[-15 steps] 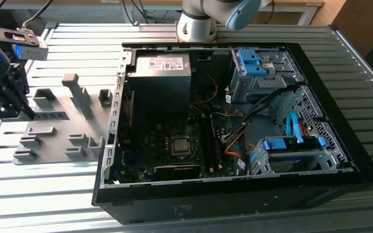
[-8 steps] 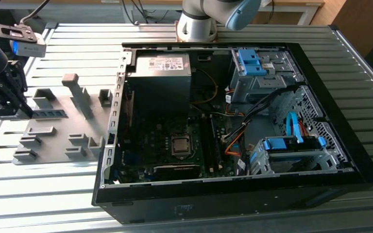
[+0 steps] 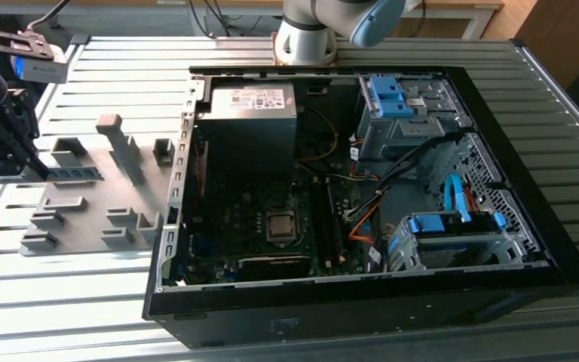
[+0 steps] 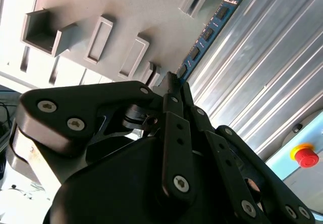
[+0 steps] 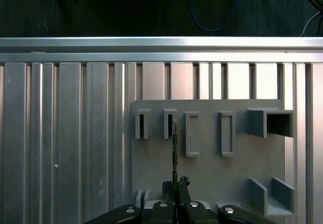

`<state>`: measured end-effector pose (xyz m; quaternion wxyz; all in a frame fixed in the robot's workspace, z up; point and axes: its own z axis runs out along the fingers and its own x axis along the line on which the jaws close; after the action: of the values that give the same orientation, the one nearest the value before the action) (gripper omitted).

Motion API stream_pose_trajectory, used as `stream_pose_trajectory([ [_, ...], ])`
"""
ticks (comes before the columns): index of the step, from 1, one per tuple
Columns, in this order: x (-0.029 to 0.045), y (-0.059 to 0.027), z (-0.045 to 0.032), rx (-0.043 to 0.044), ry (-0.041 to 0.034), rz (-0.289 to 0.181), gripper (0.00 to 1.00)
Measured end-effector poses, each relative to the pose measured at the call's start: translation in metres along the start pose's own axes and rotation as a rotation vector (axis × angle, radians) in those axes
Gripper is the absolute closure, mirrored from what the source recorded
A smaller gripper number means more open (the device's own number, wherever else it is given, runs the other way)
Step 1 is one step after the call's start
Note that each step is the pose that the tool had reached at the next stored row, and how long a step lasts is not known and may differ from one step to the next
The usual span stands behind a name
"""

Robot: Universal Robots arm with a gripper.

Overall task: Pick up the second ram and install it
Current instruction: 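Pick up the second ram and move it above second insertion slot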

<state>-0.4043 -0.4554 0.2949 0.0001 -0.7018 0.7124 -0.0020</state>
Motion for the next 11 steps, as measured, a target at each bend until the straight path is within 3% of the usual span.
stream_pose_trajectory([
  [11,0.0,0.0,-0.01,-0.0001,0.0001,0.0,0.86],
])
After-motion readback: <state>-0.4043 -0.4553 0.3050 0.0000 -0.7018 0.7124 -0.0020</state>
